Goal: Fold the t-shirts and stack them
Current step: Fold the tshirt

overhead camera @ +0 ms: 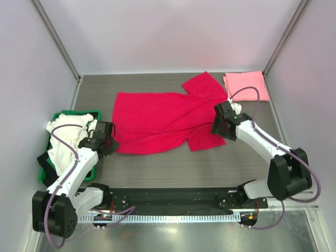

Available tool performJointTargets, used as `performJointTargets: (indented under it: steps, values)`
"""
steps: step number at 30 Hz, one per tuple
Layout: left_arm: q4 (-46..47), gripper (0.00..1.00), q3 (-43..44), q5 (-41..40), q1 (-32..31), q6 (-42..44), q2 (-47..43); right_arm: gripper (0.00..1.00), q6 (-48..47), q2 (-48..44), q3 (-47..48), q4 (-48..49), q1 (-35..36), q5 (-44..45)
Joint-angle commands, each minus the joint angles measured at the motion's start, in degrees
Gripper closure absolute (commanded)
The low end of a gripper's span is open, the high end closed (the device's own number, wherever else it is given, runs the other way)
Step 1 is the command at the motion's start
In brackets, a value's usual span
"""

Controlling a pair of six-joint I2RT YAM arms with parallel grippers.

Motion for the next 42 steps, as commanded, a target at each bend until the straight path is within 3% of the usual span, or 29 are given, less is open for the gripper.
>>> performJointTargets:
  steps: [1, 5, 10, 21, 30, 42]
  values:
    - [1.4, 1.00, -0.6, 1.3, 0.5, 0.8, -0.1, 0.31, 4.2, -5.0, -8.1, 0.1, -0.7, -0.4]
    - [1.7, 1.00, -1.3, 2.0, 0.4, 0.6, -1.0, 0.36, 3.6, -6.0, -14.2, 4.3, -5.2, -5.2]
    - [1.8, 1.00, -1.6, 2.0, 0.4, 0.7, -1.7, 0.38, -0.3, -2.4, -15.2, 9.2, -10.6, -9.4]
    - [2.7, 1.00, -1.8, 1.3, 0.4, 1.3, 0.2, 0.43, -4.4, 7.3, -12.6, 14.7, -11.2, -13.2]
    - [3.6, 1.00, -1.9, 1.5, 0.4, 1.3, 1.2, 0.47, -4.1, 1.4, -14.3, 15.7, -11.4, -15.7]
    - [4.2, 1.00, -2.1, 2.0, 0.4, 1.2, 1.8, 0.51, -6.3, 8.6, -14.1, 17.4, -11.3, -17.2]
